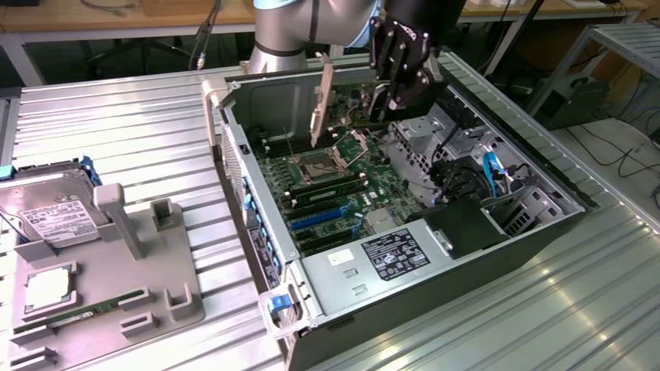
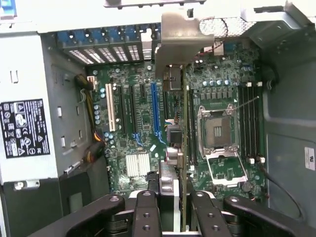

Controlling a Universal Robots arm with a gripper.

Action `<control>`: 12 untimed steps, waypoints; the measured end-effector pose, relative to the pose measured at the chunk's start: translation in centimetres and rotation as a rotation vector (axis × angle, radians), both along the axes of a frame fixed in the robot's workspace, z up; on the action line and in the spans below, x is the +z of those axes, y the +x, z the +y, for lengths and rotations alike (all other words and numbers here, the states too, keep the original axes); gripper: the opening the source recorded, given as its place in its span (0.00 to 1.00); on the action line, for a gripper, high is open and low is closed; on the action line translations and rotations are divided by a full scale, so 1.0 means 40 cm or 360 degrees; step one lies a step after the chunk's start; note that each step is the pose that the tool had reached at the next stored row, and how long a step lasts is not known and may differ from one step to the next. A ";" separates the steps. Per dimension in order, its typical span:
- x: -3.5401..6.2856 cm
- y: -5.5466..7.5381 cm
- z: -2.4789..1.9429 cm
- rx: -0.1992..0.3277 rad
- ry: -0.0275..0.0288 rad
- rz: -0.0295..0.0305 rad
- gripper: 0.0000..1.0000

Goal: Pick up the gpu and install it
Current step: 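Insert the gpu into the slot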

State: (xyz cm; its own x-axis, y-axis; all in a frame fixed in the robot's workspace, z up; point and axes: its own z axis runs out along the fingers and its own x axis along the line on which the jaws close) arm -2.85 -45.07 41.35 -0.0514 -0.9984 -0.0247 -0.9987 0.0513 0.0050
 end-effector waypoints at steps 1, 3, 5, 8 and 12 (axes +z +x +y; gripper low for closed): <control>0.000 0.000 0.000 0.0019 0.00001 0.00000 0.29; 0.000 0.000 0.000 0.0027 0.00001 0.00001 0.29; -0.001 0.000 0.000 0.0045 0.00003 0.00000 0.29; -0.002 0.000 0.000 0.0124 -0.00002 0.00001 0.29; -0.002 0.000 0.000 0.0127 0.00000 0.00001 0.29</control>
